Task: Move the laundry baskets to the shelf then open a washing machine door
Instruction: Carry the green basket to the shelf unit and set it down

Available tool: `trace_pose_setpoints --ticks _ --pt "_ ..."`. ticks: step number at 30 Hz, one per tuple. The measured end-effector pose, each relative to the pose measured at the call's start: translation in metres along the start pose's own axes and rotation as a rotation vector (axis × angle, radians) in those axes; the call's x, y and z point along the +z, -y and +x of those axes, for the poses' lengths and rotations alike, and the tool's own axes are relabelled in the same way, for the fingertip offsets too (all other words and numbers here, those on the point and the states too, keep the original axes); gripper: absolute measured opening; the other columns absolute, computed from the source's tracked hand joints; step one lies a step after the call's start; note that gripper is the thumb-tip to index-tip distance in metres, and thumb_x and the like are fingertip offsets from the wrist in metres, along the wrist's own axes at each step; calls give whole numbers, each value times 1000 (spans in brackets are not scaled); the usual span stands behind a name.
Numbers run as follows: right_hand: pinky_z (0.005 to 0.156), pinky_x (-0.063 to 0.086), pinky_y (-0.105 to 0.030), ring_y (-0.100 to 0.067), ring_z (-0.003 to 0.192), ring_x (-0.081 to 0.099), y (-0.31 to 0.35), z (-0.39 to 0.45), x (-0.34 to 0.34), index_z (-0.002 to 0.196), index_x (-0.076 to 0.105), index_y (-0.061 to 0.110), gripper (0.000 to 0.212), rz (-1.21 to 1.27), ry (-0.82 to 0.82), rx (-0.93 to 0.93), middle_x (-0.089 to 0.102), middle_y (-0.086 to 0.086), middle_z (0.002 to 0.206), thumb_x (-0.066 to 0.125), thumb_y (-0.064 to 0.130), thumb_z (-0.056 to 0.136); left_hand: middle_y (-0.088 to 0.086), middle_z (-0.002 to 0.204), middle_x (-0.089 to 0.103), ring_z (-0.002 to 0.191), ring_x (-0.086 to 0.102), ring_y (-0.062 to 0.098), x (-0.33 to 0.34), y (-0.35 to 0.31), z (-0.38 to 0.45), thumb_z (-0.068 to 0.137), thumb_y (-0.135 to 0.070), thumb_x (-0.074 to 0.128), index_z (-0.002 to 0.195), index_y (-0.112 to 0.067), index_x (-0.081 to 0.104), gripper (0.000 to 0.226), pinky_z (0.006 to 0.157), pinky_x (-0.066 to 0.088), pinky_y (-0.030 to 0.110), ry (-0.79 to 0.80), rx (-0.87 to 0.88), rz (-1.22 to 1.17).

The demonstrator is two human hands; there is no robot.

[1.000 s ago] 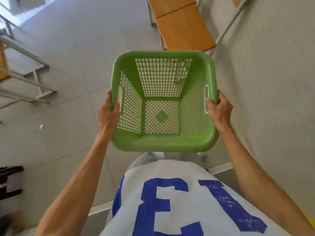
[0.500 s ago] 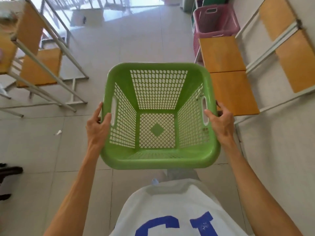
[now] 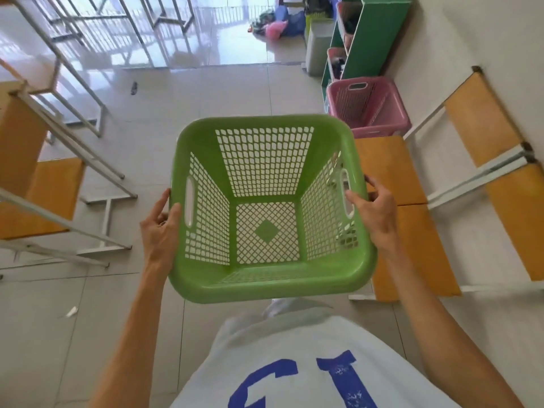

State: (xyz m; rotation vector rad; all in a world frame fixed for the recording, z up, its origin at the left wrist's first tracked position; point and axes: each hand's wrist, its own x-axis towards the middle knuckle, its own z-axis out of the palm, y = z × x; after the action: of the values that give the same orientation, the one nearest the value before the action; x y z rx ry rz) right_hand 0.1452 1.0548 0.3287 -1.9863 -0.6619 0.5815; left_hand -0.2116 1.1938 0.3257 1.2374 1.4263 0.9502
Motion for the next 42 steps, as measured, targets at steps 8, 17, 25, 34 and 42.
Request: trace_pose_setpoints --ticks 8,17,25,34,42 --pt "55 55 -19 -5 67 68 45 170 25 128 59 26 53 34 -108 6 71 6 86 75 30 78 3 80 67 53 64 3 105 -58 169 100 -15 52 146 -20 44 48 50 57 20 70 65 -20" --pt "70 62 -45 -23 80 73 82 370 61 104 69 35 33 128 -324 141 74 0 91 77 36 72 14 82 65 69 64 29 254 -131 424 99 -21 54 145 -22 46 47 60 61 39 291 148 76" --pt "59 59 -25 -2 68 68 119 500 63 116 68 22 39 230 -624 242 73 3 89 75 26 78 8 80 65 62 63 13 419 -226 597 93 -24 60 141 -28 52 49 58 58 28 512 264 171" --pt "54 54 -17 -10 72 68 78 606 25 112 67 18 36 317 -949 426 73 -1 94 74 28 78 4 76 67 61 56 18 654 -286 672 92 -33 61 137 -35 54 45 52 50 30 807 386 262" --pt "43 44 -6 14 56 61 67 692 -11 114 66 11 33 325 -1113 546 69 0 89 72 19 83 -12 81 72 67 61 25 820 -309 711 91 -43 62 137 -40 53 48 62 58 53 1047 382 345"
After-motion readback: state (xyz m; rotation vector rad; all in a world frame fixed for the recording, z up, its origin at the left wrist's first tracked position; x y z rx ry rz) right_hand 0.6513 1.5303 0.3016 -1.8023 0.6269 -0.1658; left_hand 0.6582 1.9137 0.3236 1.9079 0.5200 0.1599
